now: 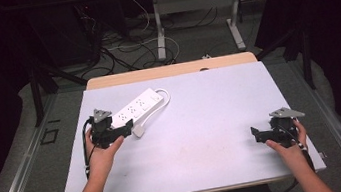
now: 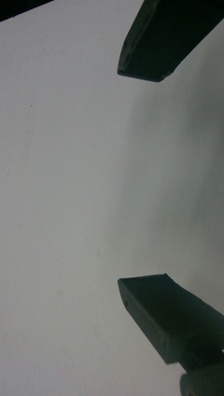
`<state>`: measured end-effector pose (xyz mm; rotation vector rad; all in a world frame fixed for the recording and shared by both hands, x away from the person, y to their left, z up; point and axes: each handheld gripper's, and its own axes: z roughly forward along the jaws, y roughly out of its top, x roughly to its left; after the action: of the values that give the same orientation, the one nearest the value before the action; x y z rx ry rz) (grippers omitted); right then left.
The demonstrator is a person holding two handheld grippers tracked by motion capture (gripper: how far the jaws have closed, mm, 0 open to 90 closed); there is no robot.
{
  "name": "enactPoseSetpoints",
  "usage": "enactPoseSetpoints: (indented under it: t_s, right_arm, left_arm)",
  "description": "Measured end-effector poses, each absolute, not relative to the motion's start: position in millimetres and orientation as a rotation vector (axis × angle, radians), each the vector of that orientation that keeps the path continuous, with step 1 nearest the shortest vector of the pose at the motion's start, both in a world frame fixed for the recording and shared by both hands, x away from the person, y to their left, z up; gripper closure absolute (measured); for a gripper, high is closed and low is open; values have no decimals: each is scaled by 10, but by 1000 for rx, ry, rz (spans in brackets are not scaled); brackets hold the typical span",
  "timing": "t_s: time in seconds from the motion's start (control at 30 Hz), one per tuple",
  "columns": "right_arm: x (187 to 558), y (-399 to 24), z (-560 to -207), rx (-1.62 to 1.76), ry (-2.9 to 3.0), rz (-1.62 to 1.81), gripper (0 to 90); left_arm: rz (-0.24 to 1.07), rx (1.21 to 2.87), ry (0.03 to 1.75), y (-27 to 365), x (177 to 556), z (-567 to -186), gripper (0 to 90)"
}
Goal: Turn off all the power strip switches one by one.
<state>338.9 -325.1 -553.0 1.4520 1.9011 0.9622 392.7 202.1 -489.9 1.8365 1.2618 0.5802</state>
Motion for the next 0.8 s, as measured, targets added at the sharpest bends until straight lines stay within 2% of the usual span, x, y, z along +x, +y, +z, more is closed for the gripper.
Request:
enactPoseSetpoints:
  t_s: [0.8]
  right_arm:
    - [3403, -3217, -5531, 1449, 1908, 970, 8]
  left_arm:
    - [532, 1880, 1228, 1827, 4312, -4600, 234]
